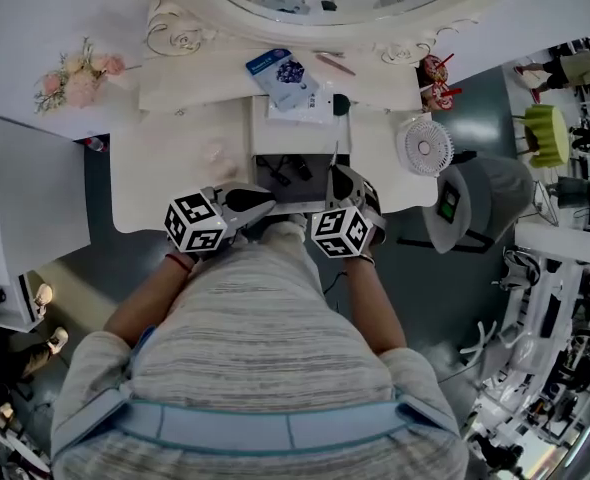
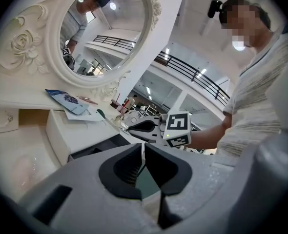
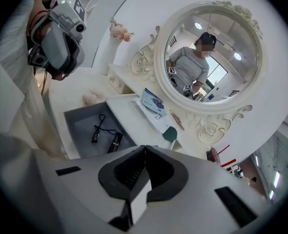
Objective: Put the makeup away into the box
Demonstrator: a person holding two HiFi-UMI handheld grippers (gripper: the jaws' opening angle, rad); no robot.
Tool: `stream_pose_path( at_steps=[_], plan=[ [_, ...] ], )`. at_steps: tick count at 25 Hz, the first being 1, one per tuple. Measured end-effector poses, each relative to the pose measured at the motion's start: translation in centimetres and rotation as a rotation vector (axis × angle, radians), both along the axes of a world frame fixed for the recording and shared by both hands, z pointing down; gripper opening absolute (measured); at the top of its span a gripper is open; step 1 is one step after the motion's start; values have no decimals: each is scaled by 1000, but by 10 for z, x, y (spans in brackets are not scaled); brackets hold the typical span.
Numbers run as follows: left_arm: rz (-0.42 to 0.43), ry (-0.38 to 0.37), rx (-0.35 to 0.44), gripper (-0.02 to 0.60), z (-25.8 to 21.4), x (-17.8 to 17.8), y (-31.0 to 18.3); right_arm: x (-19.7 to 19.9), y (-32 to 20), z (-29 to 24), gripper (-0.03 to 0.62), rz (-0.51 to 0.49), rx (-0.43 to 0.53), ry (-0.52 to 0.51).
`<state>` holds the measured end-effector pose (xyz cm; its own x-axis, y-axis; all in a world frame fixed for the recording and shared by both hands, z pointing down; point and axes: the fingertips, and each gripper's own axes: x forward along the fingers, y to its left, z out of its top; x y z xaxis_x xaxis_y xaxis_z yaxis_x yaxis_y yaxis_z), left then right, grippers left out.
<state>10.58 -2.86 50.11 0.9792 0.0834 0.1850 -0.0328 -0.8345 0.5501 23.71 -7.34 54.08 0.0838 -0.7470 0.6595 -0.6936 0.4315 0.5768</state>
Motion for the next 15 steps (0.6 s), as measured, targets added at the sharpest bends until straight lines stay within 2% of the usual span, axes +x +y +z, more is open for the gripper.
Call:
stream_pose_path(
  at_steps=[8,15],
  plan=[
    [44,2,15,17,-2,5,5,-1,28,19,11,55,-60,-43],
    [54,1,24,17,-3,2,6,-1,31,40,11,54,-136,-57]
  ],
)
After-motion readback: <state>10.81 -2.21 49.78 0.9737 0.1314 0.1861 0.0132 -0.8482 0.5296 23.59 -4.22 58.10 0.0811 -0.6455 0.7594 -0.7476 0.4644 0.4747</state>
